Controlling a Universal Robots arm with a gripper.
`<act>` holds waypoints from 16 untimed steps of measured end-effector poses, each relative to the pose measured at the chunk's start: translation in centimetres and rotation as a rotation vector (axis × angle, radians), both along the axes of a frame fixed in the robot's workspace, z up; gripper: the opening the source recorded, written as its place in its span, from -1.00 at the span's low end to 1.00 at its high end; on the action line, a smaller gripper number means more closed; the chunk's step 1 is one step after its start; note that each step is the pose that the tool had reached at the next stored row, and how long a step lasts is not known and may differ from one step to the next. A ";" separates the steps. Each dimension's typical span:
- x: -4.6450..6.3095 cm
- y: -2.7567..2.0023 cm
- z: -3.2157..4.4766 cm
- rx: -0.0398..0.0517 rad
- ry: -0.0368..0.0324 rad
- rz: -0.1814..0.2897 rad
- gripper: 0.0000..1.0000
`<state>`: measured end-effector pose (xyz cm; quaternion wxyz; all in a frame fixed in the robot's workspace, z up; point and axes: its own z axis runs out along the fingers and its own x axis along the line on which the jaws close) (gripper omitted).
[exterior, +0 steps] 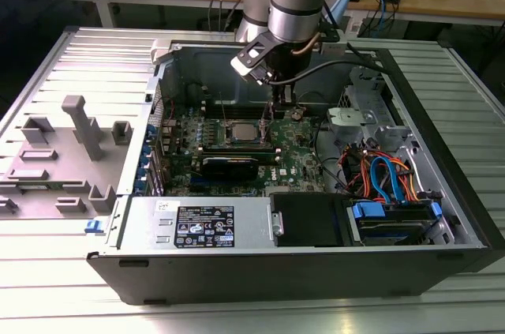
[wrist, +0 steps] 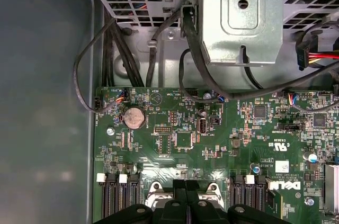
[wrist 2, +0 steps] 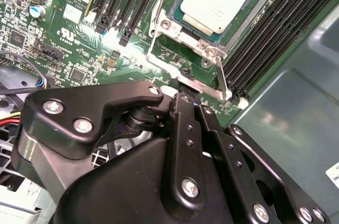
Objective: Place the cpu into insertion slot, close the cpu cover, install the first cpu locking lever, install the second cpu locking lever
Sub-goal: 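Close the cpu cover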
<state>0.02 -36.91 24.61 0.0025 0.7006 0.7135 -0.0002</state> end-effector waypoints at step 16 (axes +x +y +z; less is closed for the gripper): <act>-0.4 0.00 0.00 0.0000 0.0000 0.000 -0.79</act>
